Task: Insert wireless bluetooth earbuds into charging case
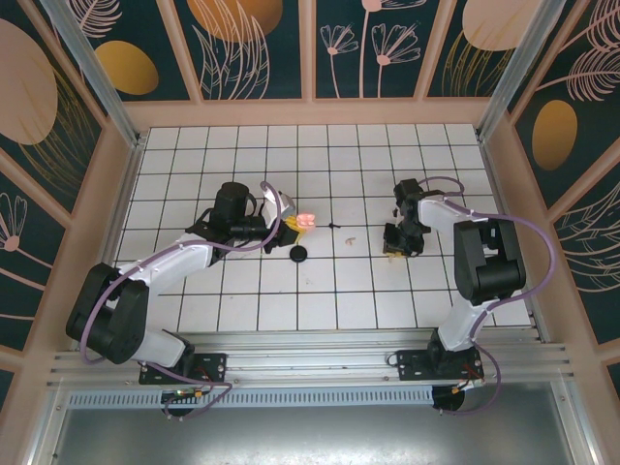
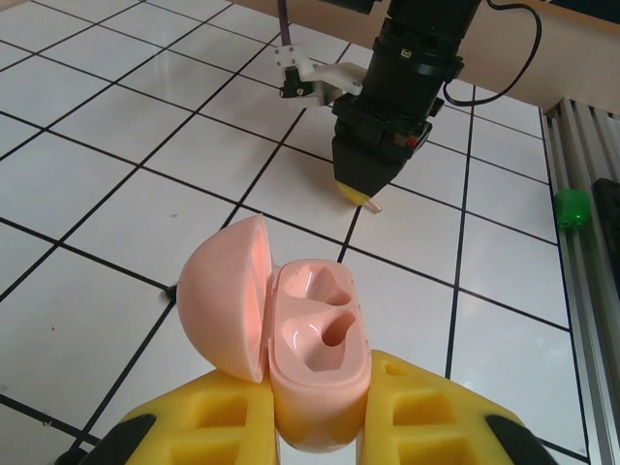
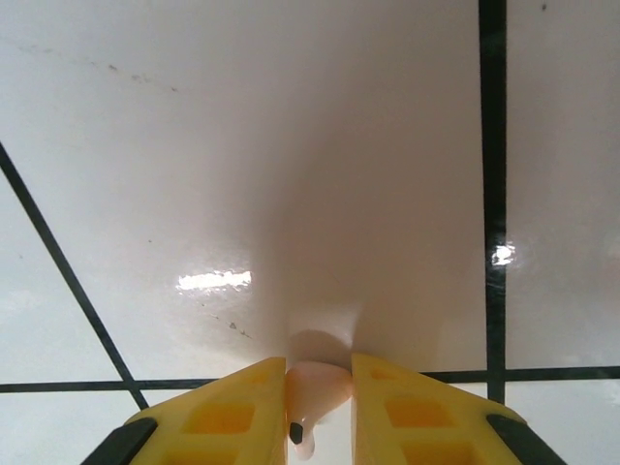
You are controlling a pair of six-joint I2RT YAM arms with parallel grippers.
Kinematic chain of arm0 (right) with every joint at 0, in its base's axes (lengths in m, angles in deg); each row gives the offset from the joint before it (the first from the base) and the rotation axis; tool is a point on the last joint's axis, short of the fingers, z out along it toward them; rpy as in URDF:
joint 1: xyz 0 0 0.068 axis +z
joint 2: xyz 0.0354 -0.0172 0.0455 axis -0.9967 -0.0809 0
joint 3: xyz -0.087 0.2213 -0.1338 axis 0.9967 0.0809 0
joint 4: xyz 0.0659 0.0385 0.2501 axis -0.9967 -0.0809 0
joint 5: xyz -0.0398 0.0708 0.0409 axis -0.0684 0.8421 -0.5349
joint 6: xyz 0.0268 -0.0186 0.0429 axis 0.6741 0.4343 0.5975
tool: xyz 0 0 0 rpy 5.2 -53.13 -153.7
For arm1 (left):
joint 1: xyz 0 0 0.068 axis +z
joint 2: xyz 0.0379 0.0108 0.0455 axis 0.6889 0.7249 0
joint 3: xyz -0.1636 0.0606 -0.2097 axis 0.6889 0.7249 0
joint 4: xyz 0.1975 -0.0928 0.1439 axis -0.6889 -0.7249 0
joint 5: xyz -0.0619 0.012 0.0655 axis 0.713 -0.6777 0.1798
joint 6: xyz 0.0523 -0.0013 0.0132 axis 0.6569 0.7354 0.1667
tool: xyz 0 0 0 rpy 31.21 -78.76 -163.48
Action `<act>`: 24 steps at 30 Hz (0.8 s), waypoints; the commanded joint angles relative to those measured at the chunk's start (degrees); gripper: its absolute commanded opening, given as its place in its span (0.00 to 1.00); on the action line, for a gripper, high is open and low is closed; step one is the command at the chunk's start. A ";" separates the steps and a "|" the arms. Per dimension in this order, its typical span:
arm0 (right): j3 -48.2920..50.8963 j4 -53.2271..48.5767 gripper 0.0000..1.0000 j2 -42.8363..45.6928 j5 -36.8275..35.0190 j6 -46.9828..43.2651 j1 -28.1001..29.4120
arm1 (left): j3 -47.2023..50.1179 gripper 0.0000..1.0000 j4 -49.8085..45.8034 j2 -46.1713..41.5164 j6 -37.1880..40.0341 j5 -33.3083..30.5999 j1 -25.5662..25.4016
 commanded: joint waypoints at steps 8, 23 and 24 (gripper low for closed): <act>7.71 12.21 0.21 13.72 3.09 7.85 2.49 | 3.32 0.15 16.73 3.16 -6.81 -1.31 -2.85; 16.96 32.77 0.21 36.34 -0.69 20.22 13.83 | 4.11 0.13 35.19 11.61 -9.41 -6.16 -9.27; 16.82 32.97 0.21 36.93 -1.61 20.39 14.58 | 4.21 0.13 35.82 11.70 -9.21 -6.48 -9.34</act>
